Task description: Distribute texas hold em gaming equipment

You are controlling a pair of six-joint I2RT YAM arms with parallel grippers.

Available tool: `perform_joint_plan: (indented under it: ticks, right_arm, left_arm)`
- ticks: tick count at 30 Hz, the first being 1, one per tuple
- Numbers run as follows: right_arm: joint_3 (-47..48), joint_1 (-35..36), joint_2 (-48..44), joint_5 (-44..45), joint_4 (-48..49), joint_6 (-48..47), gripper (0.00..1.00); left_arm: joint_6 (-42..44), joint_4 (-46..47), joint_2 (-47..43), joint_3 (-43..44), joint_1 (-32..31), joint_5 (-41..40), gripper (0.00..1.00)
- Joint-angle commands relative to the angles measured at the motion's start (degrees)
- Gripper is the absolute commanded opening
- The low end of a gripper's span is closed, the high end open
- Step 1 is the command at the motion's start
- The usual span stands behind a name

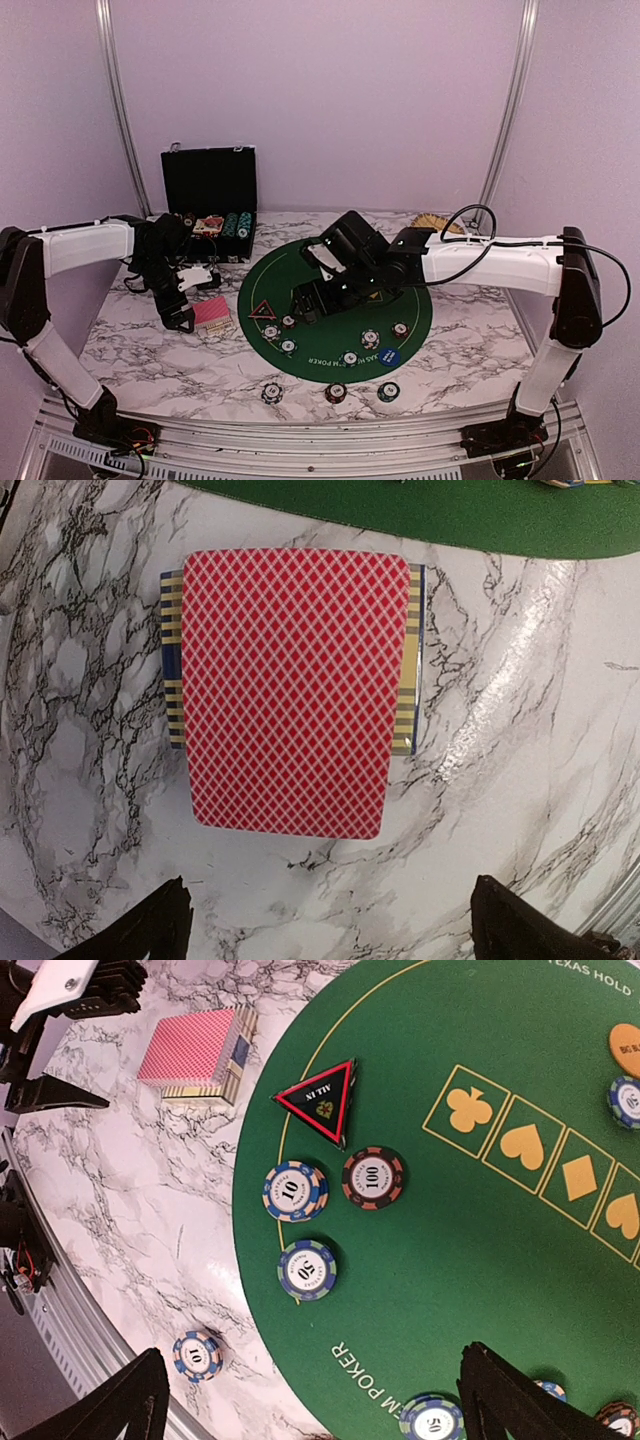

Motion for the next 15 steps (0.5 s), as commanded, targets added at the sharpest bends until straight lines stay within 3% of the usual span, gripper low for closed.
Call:
perform_joint_plan:
  ticks: [1, 15]
  right_arm:
    - [1.8, -0.5, -0.3, -0.4, 1.6, 1.4, 0.99]
    - [-0.9, -2.3, -1.6, -2.8, 4.4, 3.0, 0.99]
  left_arm:
    - [0.3, 3.2, 1.8, 2.1, -1.0, -2.0, 0.99]
    - [2.3, 6.6, 3.9, 0.3, -3.9, -3.6, 0.99]
